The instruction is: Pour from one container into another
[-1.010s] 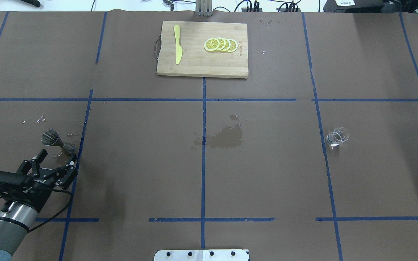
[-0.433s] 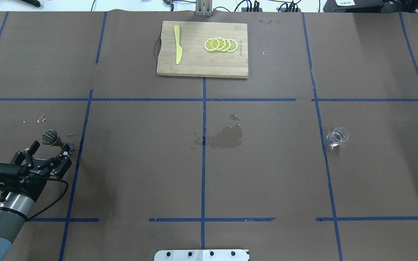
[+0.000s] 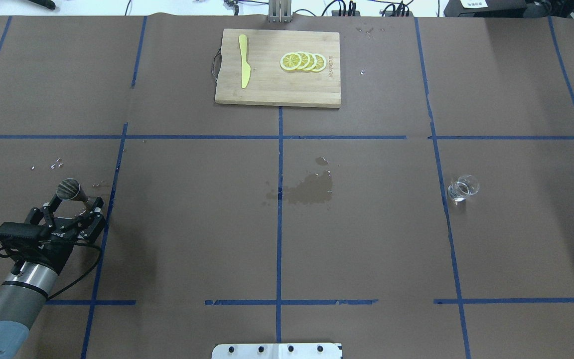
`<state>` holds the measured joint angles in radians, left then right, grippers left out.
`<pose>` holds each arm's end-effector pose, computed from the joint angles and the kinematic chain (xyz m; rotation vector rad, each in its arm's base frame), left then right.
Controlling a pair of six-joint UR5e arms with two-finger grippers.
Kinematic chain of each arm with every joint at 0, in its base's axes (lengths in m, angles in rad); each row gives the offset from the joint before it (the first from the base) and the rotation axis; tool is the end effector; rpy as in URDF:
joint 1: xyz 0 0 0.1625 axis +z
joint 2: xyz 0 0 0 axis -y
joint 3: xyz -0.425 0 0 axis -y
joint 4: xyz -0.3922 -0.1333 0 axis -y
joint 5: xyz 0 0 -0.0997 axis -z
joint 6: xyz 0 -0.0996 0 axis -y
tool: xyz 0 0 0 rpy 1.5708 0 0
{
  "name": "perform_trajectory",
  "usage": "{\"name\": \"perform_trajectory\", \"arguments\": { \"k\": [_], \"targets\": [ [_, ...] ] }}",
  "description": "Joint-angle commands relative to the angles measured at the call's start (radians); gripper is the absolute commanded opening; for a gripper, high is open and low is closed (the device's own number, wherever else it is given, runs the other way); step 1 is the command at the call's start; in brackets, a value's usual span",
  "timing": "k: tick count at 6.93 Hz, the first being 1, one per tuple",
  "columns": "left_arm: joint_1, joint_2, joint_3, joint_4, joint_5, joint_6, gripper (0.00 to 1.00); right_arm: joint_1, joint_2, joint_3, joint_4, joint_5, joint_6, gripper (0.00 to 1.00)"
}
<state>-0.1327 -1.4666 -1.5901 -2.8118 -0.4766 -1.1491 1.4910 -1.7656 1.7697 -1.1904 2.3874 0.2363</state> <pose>0.3955 -0.2766 0.5456 1.1954 0.7206 -0.3898 0.0264 -0.4314 0.6037 0.2311 -0.8524 -0.0108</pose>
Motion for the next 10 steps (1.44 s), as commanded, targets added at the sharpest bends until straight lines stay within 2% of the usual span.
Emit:
{"name": "perform_trajectory", "arguments": {
  "k": [1, 2, 3, 5, 6, 10],
  "targets": [
    [-0.015, -0.009, 0.034, 0.000, -0.025, 0.002, 0.98, 0.000, 0.000, 0.001, 0.000, -0.001, 0.000, 1.00],
    [-0.015, -0.026, 0.038, 0.000, -0.027, 0.002, 0.97, 0.000, 0.000, 0.001, 0.000, -0.001, 0.000, 1.00],
    [-0.015, -0.027, 0.038, 0.000, -0.027, 0.003, 0.90, 0.000, 0.000, 0.004, 0.000, 0.001, 0.000, 1.00],
    [-0.018, -0.028, 0.036, -0.002, -0.042, 0.008, 0.71, 0.000, 0.001, 0.001, 0.000, -0.001, 0.000, 1.00],
    [-0.019, -0.028, 0.035, -0.003, -0.042, 0.011, 0.65, 0.000, 0.002, 0.001, 0.000, -0.002, 0.000, 1.00],
    [-0.019, -0.029, 0.032, -0.003, -0.042, 0.012, 0.51, 0.000, 0.002, 0.001, 0.000, -0.004, 0.000, 1.00]
  ]
}}
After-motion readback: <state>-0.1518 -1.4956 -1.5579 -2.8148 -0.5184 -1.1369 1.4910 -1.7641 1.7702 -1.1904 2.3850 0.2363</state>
